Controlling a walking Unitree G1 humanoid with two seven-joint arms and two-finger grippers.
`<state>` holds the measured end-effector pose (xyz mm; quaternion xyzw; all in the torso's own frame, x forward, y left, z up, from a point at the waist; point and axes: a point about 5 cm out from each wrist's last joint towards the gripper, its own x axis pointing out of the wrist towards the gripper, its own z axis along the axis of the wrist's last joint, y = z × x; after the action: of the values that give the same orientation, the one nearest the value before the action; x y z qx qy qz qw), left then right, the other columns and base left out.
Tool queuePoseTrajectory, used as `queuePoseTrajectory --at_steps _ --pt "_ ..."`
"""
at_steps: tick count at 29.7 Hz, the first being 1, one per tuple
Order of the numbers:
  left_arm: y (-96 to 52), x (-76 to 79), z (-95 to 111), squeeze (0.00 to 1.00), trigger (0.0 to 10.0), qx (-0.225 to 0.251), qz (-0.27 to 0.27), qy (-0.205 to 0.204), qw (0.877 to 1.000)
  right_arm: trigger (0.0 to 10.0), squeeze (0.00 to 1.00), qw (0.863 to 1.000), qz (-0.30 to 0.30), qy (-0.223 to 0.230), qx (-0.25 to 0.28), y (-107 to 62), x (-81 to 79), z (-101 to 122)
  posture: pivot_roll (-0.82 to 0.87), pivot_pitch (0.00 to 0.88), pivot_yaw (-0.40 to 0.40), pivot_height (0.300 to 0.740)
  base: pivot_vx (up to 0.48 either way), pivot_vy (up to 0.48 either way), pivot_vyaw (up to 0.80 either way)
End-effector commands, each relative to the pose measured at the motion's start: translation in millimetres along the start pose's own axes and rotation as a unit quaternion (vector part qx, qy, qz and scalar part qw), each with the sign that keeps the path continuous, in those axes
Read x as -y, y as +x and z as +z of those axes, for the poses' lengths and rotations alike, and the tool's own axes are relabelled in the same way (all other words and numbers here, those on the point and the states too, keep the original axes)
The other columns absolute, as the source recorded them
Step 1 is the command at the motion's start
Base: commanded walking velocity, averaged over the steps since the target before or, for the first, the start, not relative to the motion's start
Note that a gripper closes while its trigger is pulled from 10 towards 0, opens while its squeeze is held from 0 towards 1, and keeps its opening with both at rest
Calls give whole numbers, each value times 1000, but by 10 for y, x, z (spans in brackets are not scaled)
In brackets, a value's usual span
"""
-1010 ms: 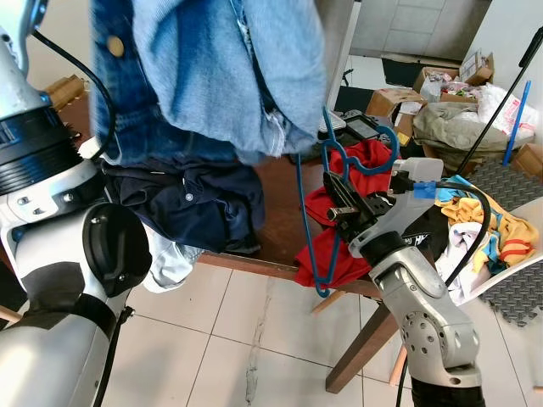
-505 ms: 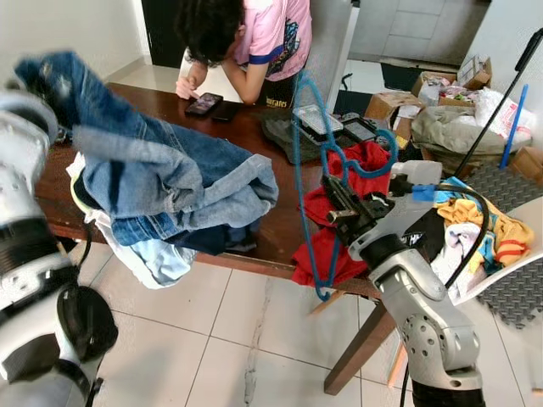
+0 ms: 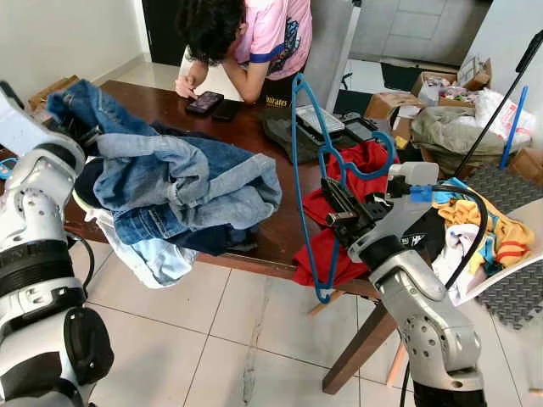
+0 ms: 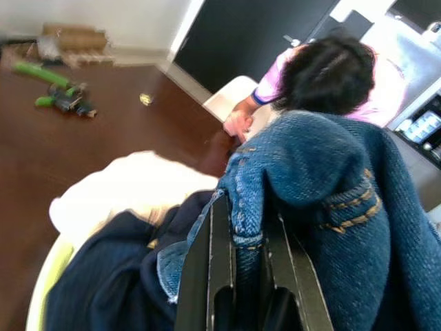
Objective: Hang hanger
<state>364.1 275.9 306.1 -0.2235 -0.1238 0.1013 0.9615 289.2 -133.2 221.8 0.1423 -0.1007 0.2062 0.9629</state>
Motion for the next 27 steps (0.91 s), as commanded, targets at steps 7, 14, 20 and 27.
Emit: queuePoseTrajectory --at_steps 7,14,20,27 --pt "-70 176 1400 0 10000 245 17 125 961 10000 0 1000 3 0 1 -27 -4 13 84 86 -63 740 0 0 0" --pt "-184 352 1939 0 10000 324 23 187 927 10000 0 1000 1 3 2 -22 -12 5 86 88 -54 740 0 0 0" --pt "23 330 1484 0 10000 221 -4 188 957 10000 0 1000 -6 1 -1 -39 7 9 78 92 -57 740 0 0 0" --pt "197 580 684 0 10000 79 -133 244 957 10000 0 1000 -9 -2 -3 -51 24 17 70 100 -61 740 0 0 0"
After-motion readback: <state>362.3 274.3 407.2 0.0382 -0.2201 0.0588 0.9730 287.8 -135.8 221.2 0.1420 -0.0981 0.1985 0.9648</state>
